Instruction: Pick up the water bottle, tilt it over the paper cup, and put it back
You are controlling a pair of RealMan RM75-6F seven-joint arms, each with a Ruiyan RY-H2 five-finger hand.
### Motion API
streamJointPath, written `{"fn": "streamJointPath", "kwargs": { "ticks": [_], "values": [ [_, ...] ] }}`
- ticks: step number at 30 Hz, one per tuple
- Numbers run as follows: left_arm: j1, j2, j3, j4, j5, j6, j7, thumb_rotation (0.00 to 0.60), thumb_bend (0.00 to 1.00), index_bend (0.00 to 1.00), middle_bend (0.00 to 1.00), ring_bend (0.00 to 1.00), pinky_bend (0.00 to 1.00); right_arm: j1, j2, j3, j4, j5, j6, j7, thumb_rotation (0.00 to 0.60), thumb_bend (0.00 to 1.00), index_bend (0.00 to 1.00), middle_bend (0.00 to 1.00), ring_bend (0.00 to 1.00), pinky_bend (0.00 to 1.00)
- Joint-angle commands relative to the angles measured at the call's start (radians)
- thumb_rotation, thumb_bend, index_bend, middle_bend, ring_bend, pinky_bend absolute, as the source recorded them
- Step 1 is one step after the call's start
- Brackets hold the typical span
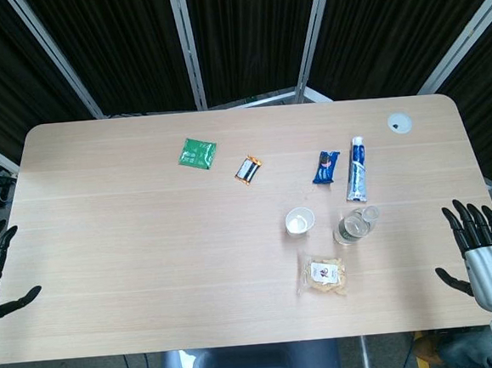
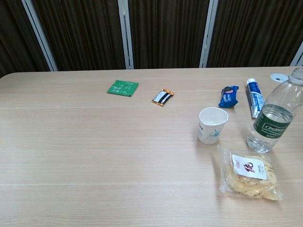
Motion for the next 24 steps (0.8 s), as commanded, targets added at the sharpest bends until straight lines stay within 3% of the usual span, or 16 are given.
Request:
{"fn": "streamJointPath", "kwargs": {
  "ticks": [1, 6, 9, 14, 18, 24],
  "values": [
    [0.003, 0.000, -0.001, -0.003, 0.004, 0.009, -0.002, 0.600, 0.00, 0.00, 0.00, 0.00, 0.00, 0.004, 0.006, -0.002, 0.001, 0.002, -0.012, 0.006, 0.600, 0.00, 0.00, 0.00, 0.00, 0.00],
    [0.005, -0.001, -0.002, 0.002, 0.007, 0.016, -0.014, 0.600, 0.00, 0.00, 0.00, 0.00, 0.00, 0.013, 0.010, -0.011, 0.003, 0.006, -0.043, 0.055, 0.600, 0.00, 0.00, 0.00, 0.00, 0.00],
    [0.005, -0.001, -0.002, 0.000, 0.008, 0.016, -0.014, 0.600, 0.00, 0.00, 0.00, 0.00, 0.00, 0.033, 0.033, -0.014, -0.003, 0.057, -0.121, 0.199, 0.600, 0.00, 0.00, 0.00, 0.00, 0.00],
    [0.003, -0.004, 0.003, -0.006, 0.010, 0.006, 0.005, 0.600, 0.00, 0.00, 0.00, 0.00, 0.00, 0.111, 0.090, -0.024, 0.068, 0.137, -0.362, 0.540, 0.600, 0.00, 0.00, 0.00, 0.00, 0.00],
    [-0.006, -0.012, -0.005, -0.011, -0.002, -0.006, 0.024, 0.600, 0.00, 0.00, 0.00, 0.00, 0.00, 0.183, 0.078, -0.049, 0.201, 0.102, -0.510, 0.783, 0.600, 0.00, 0.00, 0.00, 0.00, 0.00],
    [-0.015, -0.020, -0.006, -0.019, -0.008, -0.025, 0.051, 0.600, 0.00, 0.00, 0.00, 0.00, 0.00, 0.263, -0.005, -0.092, 0.368, 0.021, -0.618, 1.024, 0.600, 0.00, 0.00, 0.00, 0.00, 0.00]
  ]
}}
